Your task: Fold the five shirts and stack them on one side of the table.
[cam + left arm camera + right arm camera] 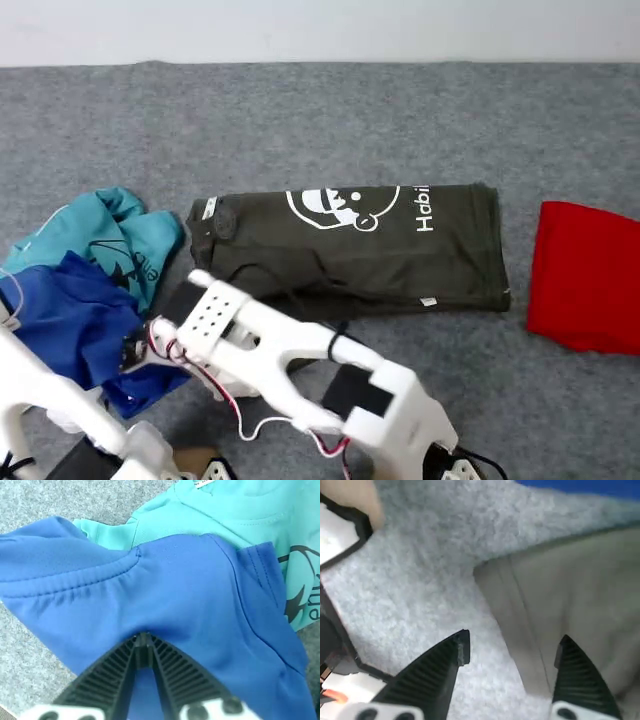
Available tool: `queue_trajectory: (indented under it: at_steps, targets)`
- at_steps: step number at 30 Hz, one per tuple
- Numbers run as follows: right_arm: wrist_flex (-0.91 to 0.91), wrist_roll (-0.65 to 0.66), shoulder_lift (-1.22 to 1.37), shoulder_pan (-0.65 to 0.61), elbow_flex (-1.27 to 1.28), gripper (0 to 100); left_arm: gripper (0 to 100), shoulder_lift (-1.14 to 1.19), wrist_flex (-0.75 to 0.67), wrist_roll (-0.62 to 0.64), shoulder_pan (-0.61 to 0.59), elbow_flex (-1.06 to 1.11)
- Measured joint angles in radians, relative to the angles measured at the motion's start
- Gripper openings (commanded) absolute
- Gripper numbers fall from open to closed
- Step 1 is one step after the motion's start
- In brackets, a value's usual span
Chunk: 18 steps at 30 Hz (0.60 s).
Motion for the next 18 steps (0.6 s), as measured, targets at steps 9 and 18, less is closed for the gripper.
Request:
queue_trajectory:
  at_steps: [9, 18]
  targets:
    - [-0.063, 0.000, 0.107, 0.003, -0.018, 6.4, 1, 0.000, 0.000, 0.000, 0.000, 0.000]
    - [-0.048, 0.000, 0.150, 0.061, -0.055, 1.0, 1, 0.000, 0.000, -0.002, -0.003, 0.000]
